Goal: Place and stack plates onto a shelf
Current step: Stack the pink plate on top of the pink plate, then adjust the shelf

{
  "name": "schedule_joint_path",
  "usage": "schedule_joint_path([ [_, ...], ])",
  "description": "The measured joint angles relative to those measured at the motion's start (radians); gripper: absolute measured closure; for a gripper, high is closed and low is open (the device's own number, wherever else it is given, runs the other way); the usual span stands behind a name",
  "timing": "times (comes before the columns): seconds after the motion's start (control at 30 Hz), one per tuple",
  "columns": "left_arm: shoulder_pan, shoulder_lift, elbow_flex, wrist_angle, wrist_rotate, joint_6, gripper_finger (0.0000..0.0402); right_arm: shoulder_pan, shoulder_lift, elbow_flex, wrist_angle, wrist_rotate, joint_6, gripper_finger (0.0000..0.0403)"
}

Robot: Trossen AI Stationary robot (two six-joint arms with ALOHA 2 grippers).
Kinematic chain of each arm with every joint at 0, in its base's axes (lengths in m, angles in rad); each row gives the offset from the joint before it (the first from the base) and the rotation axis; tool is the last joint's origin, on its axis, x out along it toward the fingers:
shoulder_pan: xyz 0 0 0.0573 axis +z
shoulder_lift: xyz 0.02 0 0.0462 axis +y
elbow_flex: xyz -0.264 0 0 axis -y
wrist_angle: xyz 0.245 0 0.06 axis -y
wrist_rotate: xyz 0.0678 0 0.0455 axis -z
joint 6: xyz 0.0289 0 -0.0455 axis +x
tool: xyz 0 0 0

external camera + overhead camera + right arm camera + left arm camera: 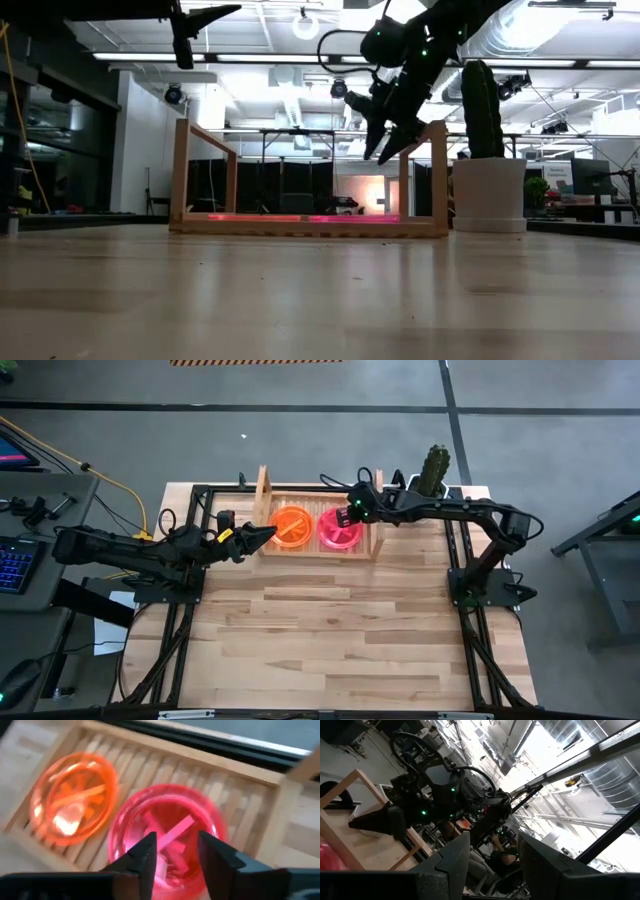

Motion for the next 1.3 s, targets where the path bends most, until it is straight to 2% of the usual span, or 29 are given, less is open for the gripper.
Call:
schedule_joint_path([
  [0.07,0.0,0.0,0.0,0.0,0.0,0.0,0.0245,0.002,-0.016,0.0,0.001,-0.023,-0.024,0.0267],
  [0.17,0.0,0.0,0.0,-0.001,0.0,0.0,0.0245,-0.001,-0.071,-0.001,-0.008,-0.033,-0.063,0.0263],
  [0.33,0.0,0.0,0.0,-0.003,-0.002,0.018,0.0245,0.022,-0.24,-0.001,-0.084,-0.037,-0.166,0.0297],
  [0.43,0.0,0.0,0.0,-0.005,-0.021,0.018,0.0245,0.045,-0.314,0.001,-0.067,0.014,-0.218,0.0313],
  [0.77,0.0,0.0,0.0,-0.006,-0.035,0.017,0.0245,0.046,-0.291,-0.026,-0.13,0.029,-0.198,0.0322],
  [0.87,0.0,-0.008,0.0,-0.011,-0.027,0.018,0.0245,0.042,-0.321,-0.027,-0.261,0.122,-0.193,0.033],
  [1.03,0.0,-0.029,0.0,-0.008,-0.03,0.037,0.0245,0.029,-0.412,-0.026,-0.54,0.293,-0.119,0.0392],
  [1.1,0.001,-0.035,0.0,-0.006,-0.066,0.058,0.0245,0.013,-0.424,-0.026,-0.622,0.35,-0.064,0.0393],
  [1.2,0.023,-0.036,0.0,-0.008,-0.138,0.059,0.0245,-0.02,-0.42,-0.026,-0.665,0.393,-0.023,0.0398],
  [1.3,0.061,-0.036,0.0,-0.007,-0.141,0.037,0.0245,-0.054,-0.387,-0.026,-0.651,0.388,-0.021,0.0399],
])
